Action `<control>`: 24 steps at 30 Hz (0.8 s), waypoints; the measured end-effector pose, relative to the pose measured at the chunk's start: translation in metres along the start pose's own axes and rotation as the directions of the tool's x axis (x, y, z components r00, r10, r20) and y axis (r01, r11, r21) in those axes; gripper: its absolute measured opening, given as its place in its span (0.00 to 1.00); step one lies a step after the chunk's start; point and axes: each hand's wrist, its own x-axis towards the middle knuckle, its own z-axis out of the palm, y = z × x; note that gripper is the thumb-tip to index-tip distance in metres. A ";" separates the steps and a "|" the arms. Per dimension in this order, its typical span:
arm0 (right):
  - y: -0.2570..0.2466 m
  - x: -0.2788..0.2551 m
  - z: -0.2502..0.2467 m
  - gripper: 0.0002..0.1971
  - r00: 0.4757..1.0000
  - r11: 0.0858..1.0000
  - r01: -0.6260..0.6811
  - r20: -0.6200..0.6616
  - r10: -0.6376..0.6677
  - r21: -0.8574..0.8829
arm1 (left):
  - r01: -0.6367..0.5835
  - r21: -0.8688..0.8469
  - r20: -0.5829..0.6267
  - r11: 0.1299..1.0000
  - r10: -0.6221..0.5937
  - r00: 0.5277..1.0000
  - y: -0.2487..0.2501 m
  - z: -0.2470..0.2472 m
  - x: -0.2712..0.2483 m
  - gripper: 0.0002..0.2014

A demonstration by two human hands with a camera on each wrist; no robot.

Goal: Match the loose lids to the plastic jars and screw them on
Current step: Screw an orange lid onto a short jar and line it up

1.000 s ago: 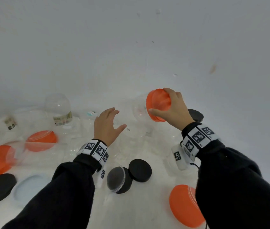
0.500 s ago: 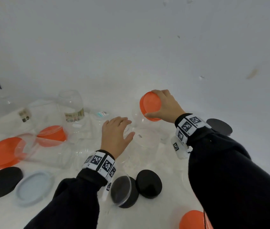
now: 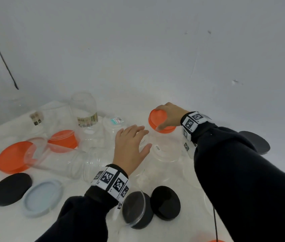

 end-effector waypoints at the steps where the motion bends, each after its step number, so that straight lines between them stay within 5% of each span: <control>1: -0.002 0.004 0.000 0.44 1.000 1.000 0.002 0.027 -0.001 -0.024 | 0.003 -0.001 -0.002 1.000 -0.003 1.000 0.000 0.000 0.000 0.20; 24: -0.017 0.038 0.005 0.45 0.977 0.972 0.026 0.214 0.026 -0.236 | 0.017 0.021 -0.029 1.000 -0.017 0.999 0.002 0.001 -0.001 0.19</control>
